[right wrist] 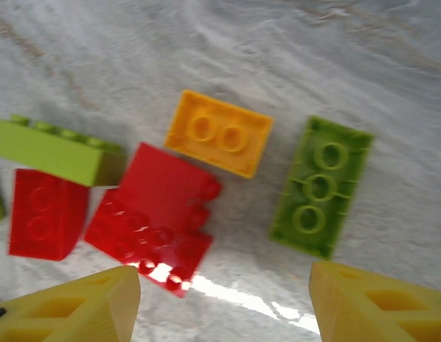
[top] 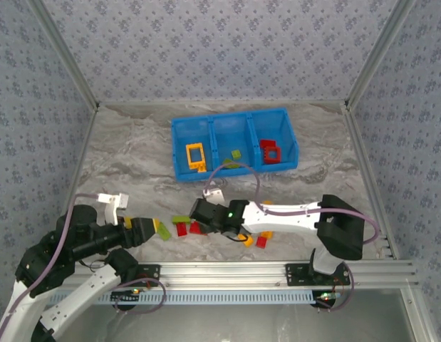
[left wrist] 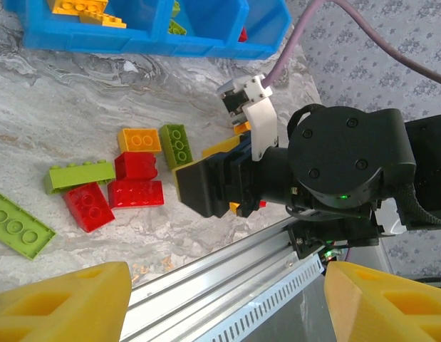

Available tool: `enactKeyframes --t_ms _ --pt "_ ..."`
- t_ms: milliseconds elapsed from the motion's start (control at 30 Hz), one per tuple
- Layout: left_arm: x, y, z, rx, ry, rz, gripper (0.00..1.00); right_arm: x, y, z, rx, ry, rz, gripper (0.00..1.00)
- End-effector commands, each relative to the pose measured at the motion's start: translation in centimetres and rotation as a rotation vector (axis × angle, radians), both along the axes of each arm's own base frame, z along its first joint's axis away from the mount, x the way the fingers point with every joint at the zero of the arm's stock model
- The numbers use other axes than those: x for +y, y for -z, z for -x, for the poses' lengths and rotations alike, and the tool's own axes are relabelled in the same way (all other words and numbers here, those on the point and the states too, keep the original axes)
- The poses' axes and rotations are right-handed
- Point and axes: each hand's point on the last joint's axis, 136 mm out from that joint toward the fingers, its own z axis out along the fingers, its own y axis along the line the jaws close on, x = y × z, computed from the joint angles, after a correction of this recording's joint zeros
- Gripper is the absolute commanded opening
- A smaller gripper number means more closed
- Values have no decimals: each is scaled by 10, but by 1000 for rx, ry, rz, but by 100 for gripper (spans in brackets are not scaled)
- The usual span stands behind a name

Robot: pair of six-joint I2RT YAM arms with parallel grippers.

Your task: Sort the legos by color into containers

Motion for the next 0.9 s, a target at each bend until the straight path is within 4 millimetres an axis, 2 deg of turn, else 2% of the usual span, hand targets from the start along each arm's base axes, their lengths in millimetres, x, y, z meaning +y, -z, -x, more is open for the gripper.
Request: enactKeyframes --t_ms 0,67,100,300,433,467,533,867 --pt "1 -1 4 -15 16 7 72 15 2 2 36 8 -14 69" --pt "2 -2 4 -19 14 6 72 13 10 1 65 61 -2 72" --pt "3 -3 5 -23 12 5 72 21 3 -2 72 79 -29 72" --pt "3 -4 4 -31 7 16 73 35 13 -12 163 169 -70 74" --pt "3 -5 4 -35 4 22 73 31 28 -13 239 249 -45 73" --pt "4 -6 5 -38 4 23 73 24 32 -11 243 263 -17 73" --pt "4 -7 5 -42 3 24 73 21 31 -12 230 277 -5 73" --pt "2 -10 3 -46 3 35 73 30 44 -19 251 293 -9 71"
